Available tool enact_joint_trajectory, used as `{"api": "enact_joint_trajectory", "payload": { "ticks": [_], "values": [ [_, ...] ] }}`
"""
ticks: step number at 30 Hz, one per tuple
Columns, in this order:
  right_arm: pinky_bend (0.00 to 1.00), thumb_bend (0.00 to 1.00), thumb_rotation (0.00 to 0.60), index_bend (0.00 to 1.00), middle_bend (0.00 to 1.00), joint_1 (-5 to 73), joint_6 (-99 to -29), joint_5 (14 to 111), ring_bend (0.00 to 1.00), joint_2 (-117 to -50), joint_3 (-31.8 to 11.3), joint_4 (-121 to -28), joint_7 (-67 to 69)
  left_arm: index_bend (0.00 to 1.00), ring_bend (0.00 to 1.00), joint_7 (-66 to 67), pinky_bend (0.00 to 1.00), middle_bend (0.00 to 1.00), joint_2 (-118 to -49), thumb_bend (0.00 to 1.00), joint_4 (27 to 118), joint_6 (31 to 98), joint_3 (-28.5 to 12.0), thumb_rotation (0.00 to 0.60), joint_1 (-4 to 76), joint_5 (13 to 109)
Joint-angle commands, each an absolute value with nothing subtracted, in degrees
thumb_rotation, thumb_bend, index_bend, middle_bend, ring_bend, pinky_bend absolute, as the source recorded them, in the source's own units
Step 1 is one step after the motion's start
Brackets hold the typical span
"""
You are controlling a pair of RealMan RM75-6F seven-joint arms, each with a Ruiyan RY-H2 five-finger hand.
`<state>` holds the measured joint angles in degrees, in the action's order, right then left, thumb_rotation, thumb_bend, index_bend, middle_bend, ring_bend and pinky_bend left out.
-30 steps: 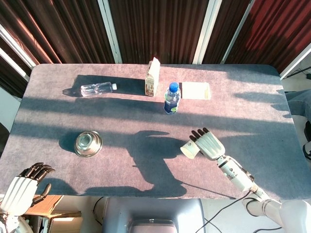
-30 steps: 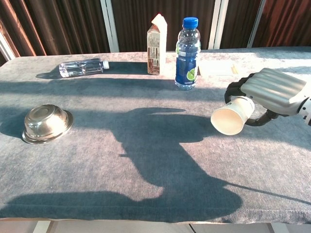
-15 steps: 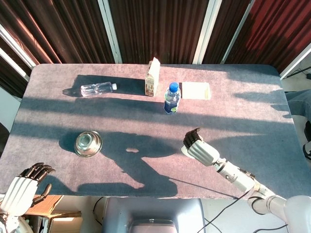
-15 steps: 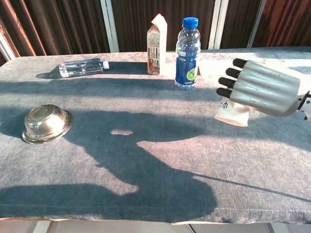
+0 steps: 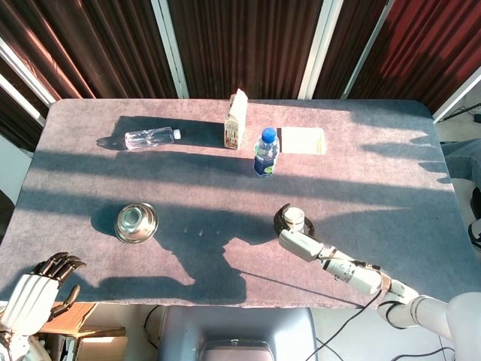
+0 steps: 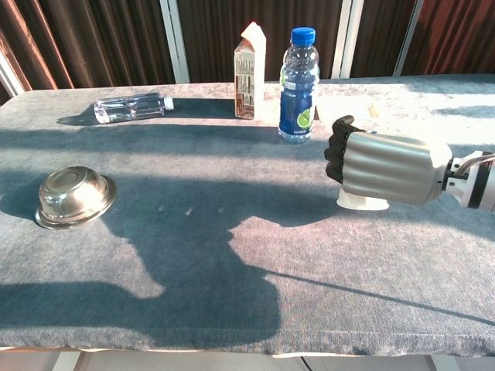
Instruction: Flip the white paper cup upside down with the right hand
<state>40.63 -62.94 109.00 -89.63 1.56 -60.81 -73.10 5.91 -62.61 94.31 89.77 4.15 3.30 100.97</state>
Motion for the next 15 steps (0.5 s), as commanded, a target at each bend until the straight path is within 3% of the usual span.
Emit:
{"api": "enact_joint_trajectory", "payload": {
  "ticks": [1, 6, 11, 15],
  "values": [
    [0.49, 0.77, 0.600, 0.77, 0.53, 40.63, -62.53, 108.59, 0.44, -90.10, 1.45, -61.05, -72.14, 0.34, 0.21, 5.80, 0.40, 0.29, -62.59, 0.42, 94.29, 89.80, 4.13, 0.600, 3.29, 100.91],
    [0.46, 0.60, 0.600, 0.69, 0.53, 40.23, -62.78, 108.75, 0.39, -90.17, 1.98, -61.24, -70.65, 0.34, 0.21, 5.68, 0.40, 0.29, -62.54, 0.42, 94.25, 89.99, 4.14, 0.600, 3.22, 100.97],
    [0.43, 0.56, 0.600, 0.62, 0.52, 40.17, -63.35, 109.46, 0.34, -90.21, 2.73, -60.65, -67.95, 0.34, 0.21, 5.78, 0.40, 0.29, -62.57, 0.42, 94.27, 89.91, 4.19, 0.600, 3.25, 101.07],
    [0.39, 0.49, 0.600, 0.50, 0.44, 39.67, -64.09, 109.09, 0.30, -90.43, 2.59, -60.12, -66.43, 0.34, 0.21, 5.91, 0.40, 0.29, -62.60, 0.42, 94.29, 89.85, 4.19, 0.600, 3.27, 101.06]
  ]
}}
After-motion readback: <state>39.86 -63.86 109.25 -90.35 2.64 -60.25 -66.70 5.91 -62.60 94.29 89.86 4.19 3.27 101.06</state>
